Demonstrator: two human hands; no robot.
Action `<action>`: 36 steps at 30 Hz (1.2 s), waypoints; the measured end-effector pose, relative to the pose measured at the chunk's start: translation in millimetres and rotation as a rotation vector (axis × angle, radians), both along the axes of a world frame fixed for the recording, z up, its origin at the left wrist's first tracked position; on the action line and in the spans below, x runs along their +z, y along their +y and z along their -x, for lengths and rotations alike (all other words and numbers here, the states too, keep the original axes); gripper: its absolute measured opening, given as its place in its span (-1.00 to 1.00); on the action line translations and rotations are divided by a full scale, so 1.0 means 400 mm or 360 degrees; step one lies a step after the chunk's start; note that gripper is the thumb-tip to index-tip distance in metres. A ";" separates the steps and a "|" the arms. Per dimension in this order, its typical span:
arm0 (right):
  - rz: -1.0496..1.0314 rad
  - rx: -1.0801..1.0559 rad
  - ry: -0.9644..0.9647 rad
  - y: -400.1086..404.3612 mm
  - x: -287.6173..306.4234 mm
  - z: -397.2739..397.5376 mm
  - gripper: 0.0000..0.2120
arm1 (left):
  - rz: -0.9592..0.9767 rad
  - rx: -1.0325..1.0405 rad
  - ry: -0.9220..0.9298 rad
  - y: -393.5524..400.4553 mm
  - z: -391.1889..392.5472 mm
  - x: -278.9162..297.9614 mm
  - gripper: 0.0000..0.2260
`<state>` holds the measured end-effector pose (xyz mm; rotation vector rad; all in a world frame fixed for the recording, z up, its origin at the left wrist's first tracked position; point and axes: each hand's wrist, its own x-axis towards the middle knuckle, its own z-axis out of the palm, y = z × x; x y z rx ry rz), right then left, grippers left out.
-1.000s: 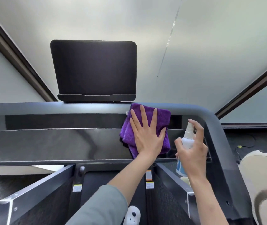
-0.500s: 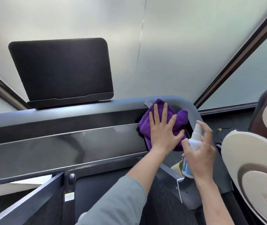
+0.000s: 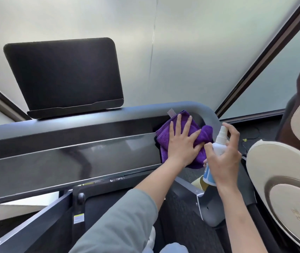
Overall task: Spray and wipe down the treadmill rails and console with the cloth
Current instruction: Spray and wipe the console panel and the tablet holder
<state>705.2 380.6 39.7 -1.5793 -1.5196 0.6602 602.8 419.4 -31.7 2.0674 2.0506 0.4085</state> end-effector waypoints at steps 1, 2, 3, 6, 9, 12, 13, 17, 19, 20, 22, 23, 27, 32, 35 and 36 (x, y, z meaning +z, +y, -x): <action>0.0020 -0.0004 0.0002 0.000 -0.003 -0.009 -0.45 | -0.0028 -0.0017 0.0001 -0.008 0.006 -0.003 -0.54; 0.0037 -0.0009 0.0001 -0.002 -0.006 -0.019 -0.45 | -0.0051 -0.0035 0.0008 -0.014 0.012 -0.007 -0.54; 0.0048 -0.0024 -0.0002 -0.004 -0.008 -0.030 -0.46 | -0.0065 -0.0053 0.0010 -0.019 0.017 -0.009 -0.55; 0.0060 -0.0085 -0.0041 -0.008 -0.014 -0.072 -0.45 | -0.0063 -0.0070 0.0041 -0.003 0.017 -0.012 -0.53; 0.0103 -0.0069 -0.0098 -0.008 -0.016 -0.100 -0.45 | -0.0041 -0.0031 0.0135 0.018 -0.003 -0.009 -0.50; 0.0114 -0.0051 -0.0109 -0.012 -0.015 -0.104 -0.46 | -0.0060 -0.0030 0.0086 0.015 -0.006 -0.005 -0.50; 0.0111 -0.0047 -0.0103 -0.013 -0.013 -0.101 -0.46 | -0.0066 -0.0045 0.0046 0.007 -0.001 -0.005 -0.50; 0.0087 -0.0025 -0.0075 -0.012 -0.013 -0.086 -0.44 | -0.0119 -0.0092 -0.0064 -0.042 0.013 -0.014 -0.51; 0.0070 -0.0007 -0.0079 -0.008 -0.015 -0.080 -0.44 | -0.0118 -0.0058 -0.0038 -0.049 0.008 -0.018 -0.50; 0.0064 -0.0003 -0.0080 -0.004 -0.018 -0.079 -0.44 | -0.0111 -0.0028 -0.0023 -0.038 0.001 -0.017 -0.50; 0.0066 0.0002 -0.0087 0.004 -0.023 -0.078 -0.44 | -0.0078 0.0038 0.0003 -0.012 -0.015 -0.009 -0.50; 0.0065 -0.0009 -0.0084 0.006 -0.023 -0.079 -0.45 | -0.0061 0.0055 0.0025 0.000 -0.023 -0.007 -0.50; 0.0070 -0.0031 -0.0086 0.003 -0.021 -0.086 -0.44 | -0.0057 0.0059 0.0042 0.012 -0.026 -0.010 -0.50; 0.0056 -0.0017 -0.0070 -0.012 -0.019 -0.083 -0.44 | -0.0114 0.0040 -0.0102 -0.038 -0.003 -0.005 -0.50; 0.0062 0.0007 -0.0060 -0.014 -0.025 -0.075 -0.44 | -0.0202 0.0087 -0.0121 -0.077 0.018 -0.024 -0.53; 0.0060 0.0010 -0.0061 -0.014 -0.028 -0.072 -0.44 | -0.0214 0.0124 -0.0103 -0.076 0.016 -0.025 -0.53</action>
